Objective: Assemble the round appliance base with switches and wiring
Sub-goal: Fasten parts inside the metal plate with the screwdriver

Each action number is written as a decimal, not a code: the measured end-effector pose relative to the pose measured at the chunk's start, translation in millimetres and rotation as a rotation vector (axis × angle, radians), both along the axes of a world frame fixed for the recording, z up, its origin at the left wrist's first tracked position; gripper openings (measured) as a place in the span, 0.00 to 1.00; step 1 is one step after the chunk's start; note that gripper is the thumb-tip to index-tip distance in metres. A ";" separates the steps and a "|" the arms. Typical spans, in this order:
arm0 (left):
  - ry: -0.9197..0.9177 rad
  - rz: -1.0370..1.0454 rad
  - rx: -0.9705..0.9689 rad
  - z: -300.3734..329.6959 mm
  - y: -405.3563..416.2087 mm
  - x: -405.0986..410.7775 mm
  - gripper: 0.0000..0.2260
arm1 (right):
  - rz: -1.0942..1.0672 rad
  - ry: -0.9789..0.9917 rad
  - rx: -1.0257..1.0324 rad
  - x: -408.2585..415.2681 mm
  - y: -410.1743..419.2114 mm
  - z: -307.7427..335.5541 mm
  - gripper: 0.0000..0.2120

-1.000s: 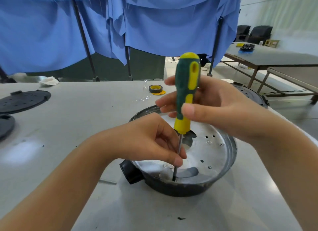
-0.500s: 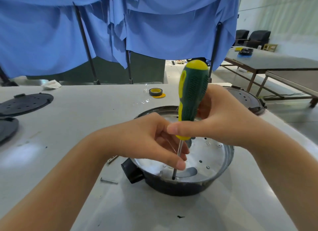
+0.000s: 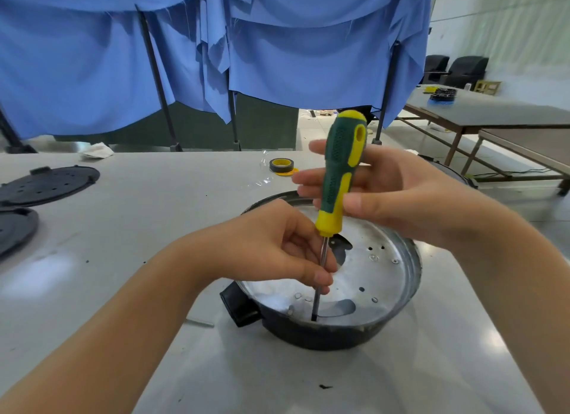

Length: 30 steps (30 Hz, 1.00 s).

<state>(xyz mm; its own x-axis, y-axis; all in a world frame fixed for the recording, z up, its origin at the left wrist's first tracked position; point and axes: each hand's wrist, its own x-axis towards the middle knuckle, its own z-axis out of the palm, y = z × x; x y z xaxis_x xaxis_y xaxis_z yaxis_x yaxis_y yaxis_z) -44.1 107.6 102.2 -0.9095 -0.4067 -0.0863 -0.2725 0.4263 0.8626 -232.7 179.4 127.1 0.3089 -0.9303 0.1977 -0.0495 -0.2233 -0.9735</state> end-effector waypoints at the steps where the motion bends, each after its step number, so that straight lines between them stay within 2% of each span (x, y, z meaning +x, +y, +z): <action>1: -0.004 -0.004 0.010 0.5 -0.3 0.8 0.06 | 0.052 -0.022 0.018 -1.2 0.0 -0.4 0.29; 3: -0.001 -0.015 0.029 1.6 -0.6 3.0 0.06 | 0.055 0.034 -0.012 0.1 -1.0 -2.3 0.27; 7: -0.018 -0.075 0.035 3.2 -2.4 6.3 0.09 | -0.075 0.136 -0.120 8.7 -2.0 -6.3 0.24; 9: -0.023 -0.079 0.040 5.4 -1.9 6.7 0.09 | -0.122 0.175 -0.149 14.8 0.9 -5.7 0.19; 13: -0.017 -0.016 -0.099 7.0 3.0 4.0 0.07 | -0.208 0.324 -0.276 25.3 4.6 -3.4 0.13; 16: -0.008 0.002 -0.157 4.6 4.0 0.9 0.07 | -0.353 0.437 -0.366 29.2 3.7 -5.3 0.19; 19: -0.010 -0.023 -0.173 6.1 4.1 0.3 0.08 | -0.446 0.521 -0.364 31.4 3.4 -5.5 0.23; 21: -0.019 -0.043 -0.161 6.1 3.4 1.5 0.05 | -0.399 0.461 -0.305 26.8 1.9 -4.9 0.24; 26: -0.054 -0.012 -0.080 3.9 1.2 1.6 0.06 | 0.011 0.019 -0.088 7.2 1.1 -2.3 0.27; 28: -0.054 -0.018 -0.052 4.1 2.0 2.6 0.06 | 0.089 -0.042 -0.057 3.3 0.8 -2.2 0.27; 30: -0.052 -0.023 -0.028 4.4 3.0 3.5 0.07 | 0.039 -0.002 -0.085 2.4 0.3 -1.7 0.26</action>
